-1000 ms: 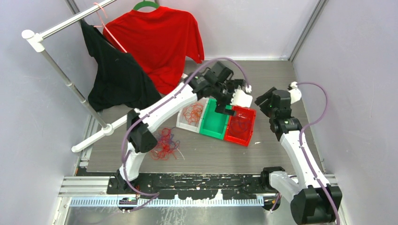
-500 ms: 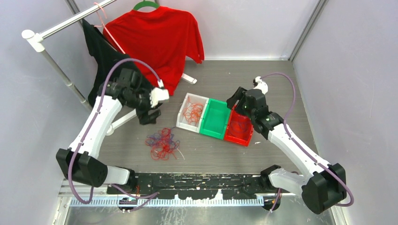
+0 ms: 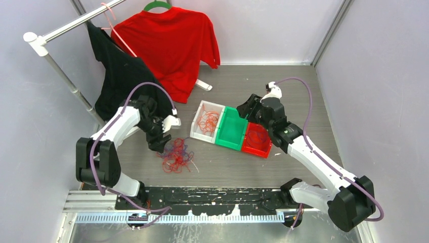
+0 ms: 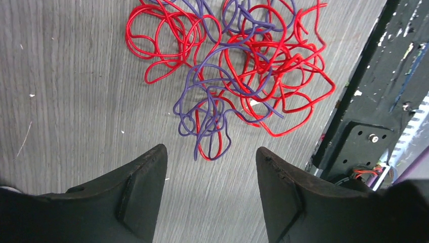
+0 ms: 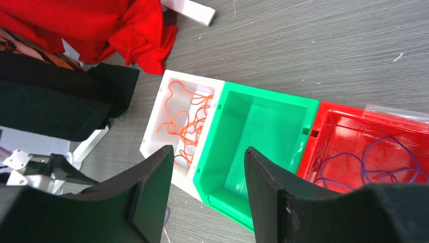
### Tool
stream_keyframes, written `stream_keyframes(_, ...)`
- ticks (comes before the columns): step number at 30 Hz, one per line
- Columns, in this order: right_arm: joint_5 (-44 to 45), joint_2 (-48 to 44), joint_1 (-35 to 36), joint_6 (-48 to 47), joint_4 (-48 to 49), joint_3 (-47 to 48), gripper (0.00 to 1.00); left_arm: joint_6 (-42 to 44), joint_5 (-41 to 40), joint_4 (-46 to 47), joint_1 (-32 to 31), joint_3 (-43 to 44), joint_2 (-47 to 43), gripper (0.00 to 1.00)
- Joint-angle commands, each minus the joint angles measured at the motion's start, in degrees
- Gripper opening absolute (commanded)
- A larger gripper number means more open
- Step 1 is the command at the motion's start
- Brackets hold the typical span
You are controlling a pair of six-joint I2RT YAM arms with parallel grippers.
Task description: Untangle the cables
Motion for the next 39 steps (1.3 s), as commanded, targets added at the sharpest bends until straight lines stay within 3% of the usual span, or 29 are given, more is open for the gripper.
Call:
stream_keyframes(1,-1.02,-0.8,1.05,-0.65,3.91,0.25,0.57,2.17,-0.27,5.33,0.45,-1.21,0.8,0.64)
stream_keyframes(12,0.19,-0.24,2.53,-0.11,3.2,1.19,0.51,2.18,-2.33,9.84,0.57,-2.32,5.48,0.53)
stream_keyframes(15,0.46,-0.48,2.68,0.06,3.2,1.09,0.5,2.22,-2.39,9.1,0.58,-2.19,5.67,0.41)
stream_keyframes(20,0.56,-0.29,2.99,0.53,3.53,1.13,0.47,3.21,-2.5,7.03,0.55,-1.08,3.31,0.11)
stream_keyframes(22,0.6,-0.35,3.12,0.85,3.83,1.1,0.46,3.43,-2.85,6.36,0.54,-0.27,1.51,0.04)
stream_keyframes(31,-0.51,-0.19,6.47,-2.28,11.71,0.1,0.48,-2.34,-1.74,4.34,-3.8,10.55,-10.18,0.0)
stream_keyframes(39,-11.79,2.89,13.33,-11.67,28.15,0.5,0.66,-6.71,-4.39,4.04,-11.96,17.96,-17.94,0.0)
